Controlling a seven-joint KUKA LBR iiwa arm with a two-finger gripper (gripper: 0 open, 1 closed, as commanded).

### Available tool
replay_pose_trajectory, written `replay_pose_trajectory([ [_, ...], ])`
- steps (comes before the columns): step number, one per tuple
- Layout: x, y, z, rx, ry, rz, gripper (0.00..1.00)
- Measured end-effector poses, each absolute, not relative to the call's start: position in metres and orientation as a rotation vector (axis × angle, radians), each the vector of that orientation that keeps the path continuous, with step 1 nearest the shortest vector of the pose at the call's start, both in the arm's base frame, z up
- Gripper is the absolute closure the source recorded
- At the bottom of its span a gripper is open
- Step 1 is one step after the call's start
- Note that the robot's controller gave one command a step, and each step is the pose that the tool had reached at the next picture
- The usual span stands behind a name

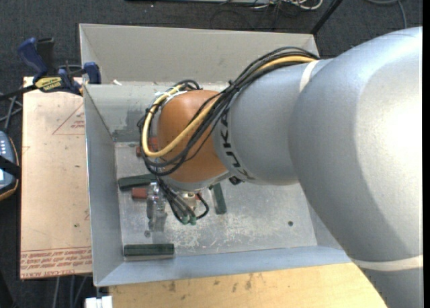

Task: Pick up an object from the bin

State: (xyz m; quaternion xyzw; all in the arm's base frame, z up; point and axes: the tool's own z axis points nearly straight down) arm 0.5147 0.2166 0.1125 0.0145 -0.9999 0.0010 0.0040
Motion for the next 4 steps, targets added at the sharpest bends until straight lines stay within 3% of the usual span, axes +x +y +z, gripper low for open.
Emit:
replay_pose_trajectory([
  [1, 0.512, 0.211, 0.128, 0.053, -3.136, 0.002, 1.00],
  [2, 0.515, 0.209, 0.109, 0.213, -3.135, -0.001, 0.00],
  [4, 0.505, 0.221, 0.096, 0.385, -3.121, 0.000, 0.00],
])
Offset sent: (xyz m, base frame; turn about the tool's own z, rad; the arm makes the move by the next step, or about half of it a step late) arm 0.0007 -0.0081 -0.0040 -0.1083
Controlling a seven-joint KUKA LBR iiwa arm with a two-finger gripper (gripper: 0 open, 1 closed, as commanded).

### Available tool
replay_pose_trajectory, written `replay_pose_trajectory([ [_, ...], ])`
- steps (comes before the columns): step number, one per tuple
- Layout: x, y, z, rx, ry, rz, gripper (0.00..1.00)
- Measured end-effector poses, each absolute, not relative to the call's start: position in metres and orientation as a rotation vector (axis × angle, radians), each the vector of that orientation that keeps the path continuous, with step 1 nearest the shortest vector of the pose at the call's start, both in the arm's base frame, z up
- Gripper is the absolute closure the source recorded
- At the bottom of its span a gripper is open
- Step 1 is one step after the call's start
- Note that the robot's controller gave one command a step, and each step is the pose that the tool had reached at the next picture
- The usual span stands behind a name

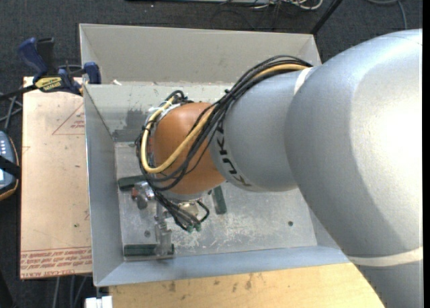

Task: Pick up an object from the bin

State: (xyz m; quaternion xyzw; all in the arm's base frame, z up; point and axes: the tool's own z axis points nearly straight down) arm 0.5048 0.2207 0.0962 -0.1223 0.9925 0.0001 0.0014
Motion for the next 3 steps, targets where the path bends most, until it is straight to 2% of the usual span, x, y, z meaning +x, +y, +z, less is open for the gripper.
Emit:
replay_pose_trajectory([
  [1, 0.483, 0.239, 0.072, -0.747, 3.046, 0.003, 1.00],
  [2, 0.483, 0.239, 0.072, -0.748, 3.047, 0.003, 1.00],
  [3, 0.494, 0.225, 0.214, -0.778, 3.041, 0.002, 1.00],
])
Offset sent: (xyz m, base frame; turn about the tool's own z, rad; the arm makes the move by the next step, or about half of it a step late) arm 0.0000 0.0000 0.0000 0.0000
